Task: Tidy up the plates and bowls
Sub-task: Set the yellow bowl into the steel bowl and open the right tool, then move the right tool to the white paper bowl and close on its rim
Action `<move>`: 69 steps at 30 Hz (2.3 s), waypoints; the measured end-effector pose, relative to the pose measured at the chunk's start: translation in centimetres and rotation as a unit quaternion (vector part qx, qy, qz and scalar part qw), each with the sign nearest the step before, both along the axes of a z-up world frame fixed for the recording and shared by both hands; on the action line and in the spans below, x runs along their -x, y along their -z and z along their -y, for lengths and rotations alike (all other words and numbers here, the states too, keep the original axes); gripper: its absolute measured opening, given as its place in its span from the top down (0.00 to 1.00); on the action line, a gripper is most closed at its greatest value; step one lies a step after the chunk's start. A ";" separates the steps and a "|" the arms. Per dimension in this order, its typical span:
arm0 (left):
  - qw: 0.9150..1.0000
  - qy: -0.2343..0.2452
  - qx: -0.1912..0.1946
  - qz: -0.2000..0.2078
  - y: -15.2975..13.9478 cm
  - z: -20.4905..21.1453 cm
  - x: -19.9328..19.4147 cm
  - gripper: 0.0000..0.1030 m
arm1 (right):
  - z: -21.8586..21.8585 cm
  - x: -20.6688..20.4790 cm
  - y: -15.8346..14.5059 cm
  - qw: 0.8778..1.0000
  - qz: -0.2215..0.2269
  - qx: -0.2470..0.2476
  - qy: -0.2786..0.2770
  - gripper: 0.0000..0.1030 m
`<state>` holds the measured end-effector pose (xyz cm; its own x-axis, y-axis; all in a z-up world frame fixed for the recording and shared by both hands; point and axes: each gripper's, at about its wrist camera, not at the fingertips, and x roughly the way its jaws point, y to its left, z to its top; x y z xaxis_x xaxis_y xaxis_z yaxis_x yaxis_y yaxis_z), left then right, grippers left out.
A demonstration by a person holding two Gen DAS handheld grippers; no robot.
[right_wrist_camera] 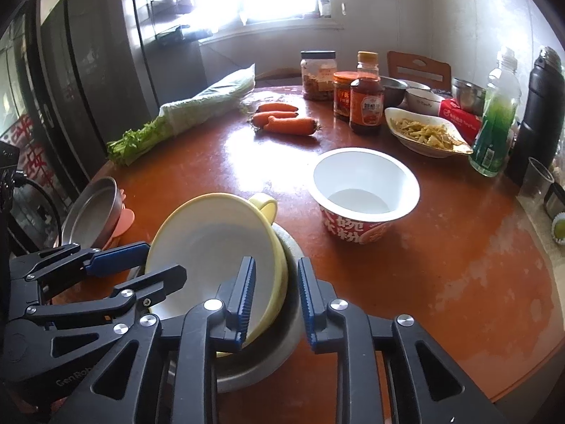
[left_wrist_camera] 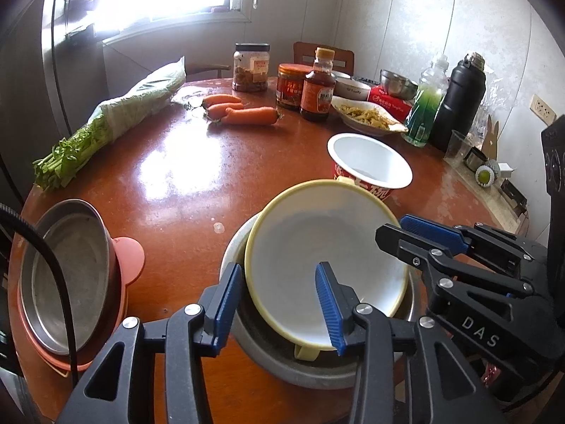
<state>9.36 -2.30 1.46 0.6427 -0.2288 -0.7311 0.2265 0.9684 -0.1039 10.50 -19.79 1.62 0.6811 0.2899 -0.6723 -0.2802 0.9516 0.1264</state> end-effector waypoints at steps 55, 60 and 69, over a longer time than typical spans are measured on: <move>0.999 0.027 -0.033 -0.031 -3.1 8.6 -12.9 0.40 | 10.2 -7.3 -0.3 0.993 -0.020 -0.069 0.094 0.49; 0.998 0.027 -0.032 -0.040 -2.4 8.8 -14.2 0.40 | 9.3 -8.7 0.5 0.994 -0.027 -0.058 0.085 0.50; 0.997 0.036 -0.030 -0.067 -1.0 9.4 -15.8 0.40 | 9.1 -9.7 1.5 0.994 -0.032 -0.055 0.089 0.65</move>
